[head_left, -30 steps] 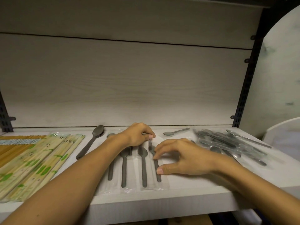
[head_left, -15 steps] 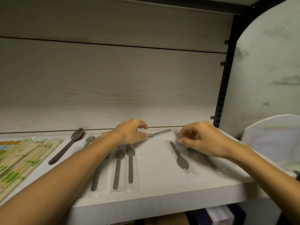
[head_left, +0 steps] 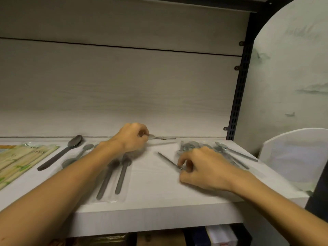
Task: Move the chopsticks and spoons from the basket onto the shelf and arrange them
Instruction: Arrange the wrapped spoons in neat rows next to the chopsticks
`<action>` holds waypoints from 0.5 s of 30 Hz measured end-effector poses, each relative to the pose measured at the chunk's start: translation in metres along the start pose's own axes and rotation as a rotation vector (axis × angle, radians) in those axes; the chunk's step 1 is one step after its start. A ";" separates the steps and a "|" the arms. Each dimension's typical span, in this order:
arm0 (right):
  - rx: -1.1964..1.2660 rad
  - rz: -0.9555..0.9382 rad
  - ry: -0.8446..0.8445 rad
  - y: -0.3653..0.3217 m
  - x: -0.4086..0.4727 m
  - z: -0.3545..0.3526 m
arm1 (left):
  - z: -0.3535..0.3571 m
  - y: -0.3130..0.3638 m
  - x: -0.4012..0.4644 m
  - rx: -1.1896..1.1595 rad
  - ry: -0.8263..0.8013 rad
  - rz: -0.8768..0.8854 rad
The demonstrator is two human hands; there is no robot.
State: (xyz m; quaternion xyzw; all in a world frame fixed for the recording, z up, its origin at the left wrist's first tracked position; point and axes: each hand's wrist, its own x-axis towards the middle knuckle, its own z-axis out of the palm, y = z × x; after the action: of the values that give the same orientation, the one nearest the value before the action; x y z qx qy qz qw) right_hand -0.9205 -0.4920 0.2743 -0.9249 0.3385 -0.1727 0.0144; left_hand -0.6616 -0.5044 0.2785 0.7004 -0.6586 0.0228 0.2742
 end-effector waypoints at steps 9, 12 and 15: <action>0.381 0.078 0.152 0.003 0.012 0.000 | -0.027 -0.006 -0.028 -0.511 0.117 -0.271; 0.690 0.143 0.105 -0.004 0.014 -0.004 | -0.035 -0.010 -0.033 -0.545 0.127 -0.324; 0.867 0.182 0.114 -0.015 0.014 -0.009 | -0.040 -0.013 -0.036 -0.554 0.148 -0.344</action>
State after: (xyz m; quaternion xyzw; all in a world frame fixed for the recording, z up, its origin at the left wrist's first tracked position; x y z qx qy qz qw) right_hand -0.9042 -0.4889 0.2892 -0.7888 0.3150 -0.3476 0.3972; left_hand -0.6410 -0.4555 0.2943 0.6966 -0.4900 -0.1529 0.5013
